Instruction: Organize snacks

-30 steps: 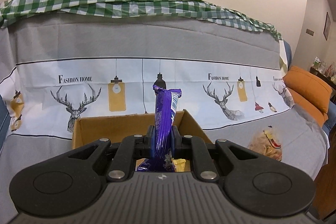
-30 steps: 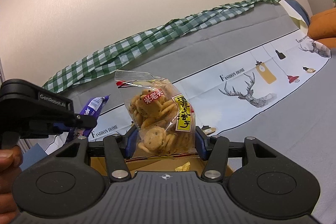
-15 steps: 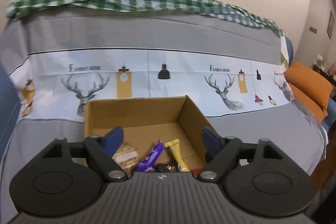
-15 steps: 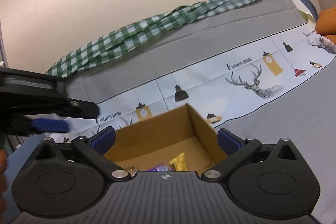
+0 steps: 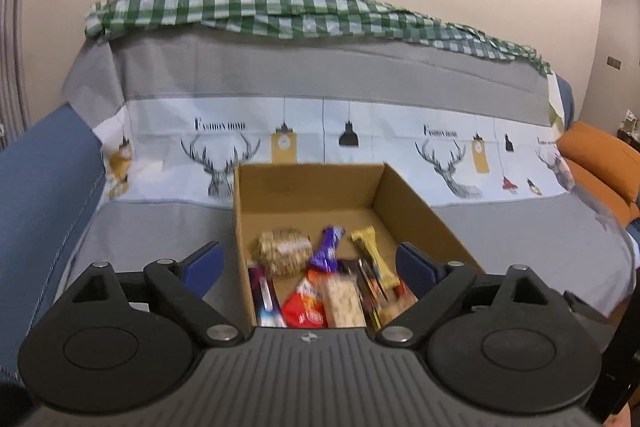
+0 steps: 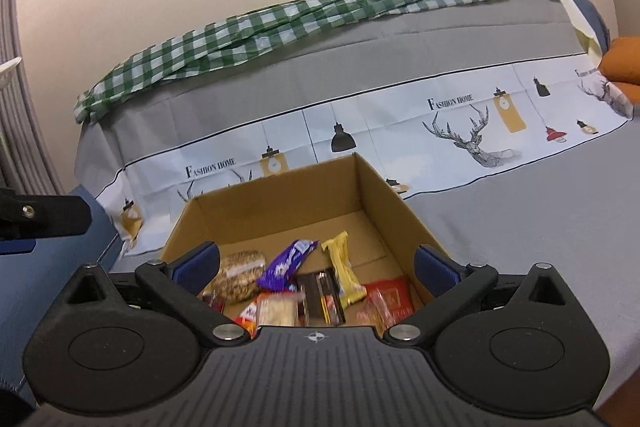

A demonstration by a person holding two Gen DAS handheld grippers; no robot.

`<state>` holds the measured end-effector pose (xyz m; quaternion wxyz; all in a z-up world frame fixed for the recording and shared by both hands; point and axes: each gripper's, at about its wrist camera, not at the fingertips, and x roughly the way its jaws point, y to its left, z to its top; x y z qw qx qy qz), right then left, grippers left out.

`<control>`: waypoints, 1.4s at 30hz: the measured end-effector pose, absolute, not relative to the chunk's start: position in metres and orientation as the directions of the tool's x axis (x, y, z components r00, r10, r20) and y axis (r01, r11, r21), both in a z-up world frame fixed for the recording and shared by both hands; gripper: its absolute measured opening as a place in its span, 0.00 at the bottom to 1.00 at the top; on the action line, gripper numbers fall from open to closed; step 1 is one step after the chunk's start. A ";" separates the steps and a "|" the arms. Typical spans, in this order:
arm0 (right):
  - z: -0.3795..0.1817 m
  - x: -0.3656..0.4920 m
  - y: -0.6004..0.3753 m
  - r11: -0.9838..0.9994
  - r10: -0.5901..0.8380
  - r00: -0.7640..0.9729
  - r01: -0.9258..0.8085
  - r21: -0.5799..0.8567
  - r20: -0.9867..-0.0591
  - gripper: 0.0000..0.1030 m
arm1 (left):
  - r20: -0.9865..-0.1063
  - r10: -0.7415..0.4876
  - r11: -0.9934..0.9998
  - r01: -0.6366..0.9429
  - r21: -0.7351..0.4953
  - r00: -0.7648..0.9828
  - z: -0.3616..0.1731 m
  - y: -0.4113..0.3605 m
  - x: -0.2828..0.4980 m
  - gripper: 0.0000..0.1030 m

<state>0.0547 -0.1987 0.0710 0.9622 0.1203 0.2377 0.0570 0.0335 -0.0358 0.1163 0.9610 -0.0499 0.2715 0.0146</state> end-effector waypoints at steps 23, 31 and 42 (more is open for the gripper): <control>0.072 0.030 -0.213 0.986 0.112 0.807 -0.015 0.169 -0.580 0.99 | -0.719 0.006 0.989 -0.111 -0.098 0.695 0.044 -0.035 0.048 1.00; 0.056 0.045 -0.216 0.979 0.140 0.788 -0.019 0.204 -0.599 0.99 | -0.734 0.039 0.989 -0.133 -0.070 0.678 0.037 -0.039 0.060 1.00; 0.057 0.045 -0.217 0.974 0.157 0.791 -0.026 0.225 -0.591 0.99 | -0.740 0.058 0.989 -0.137 -0.047 0.670 0.036 -0.048 0.065 1.00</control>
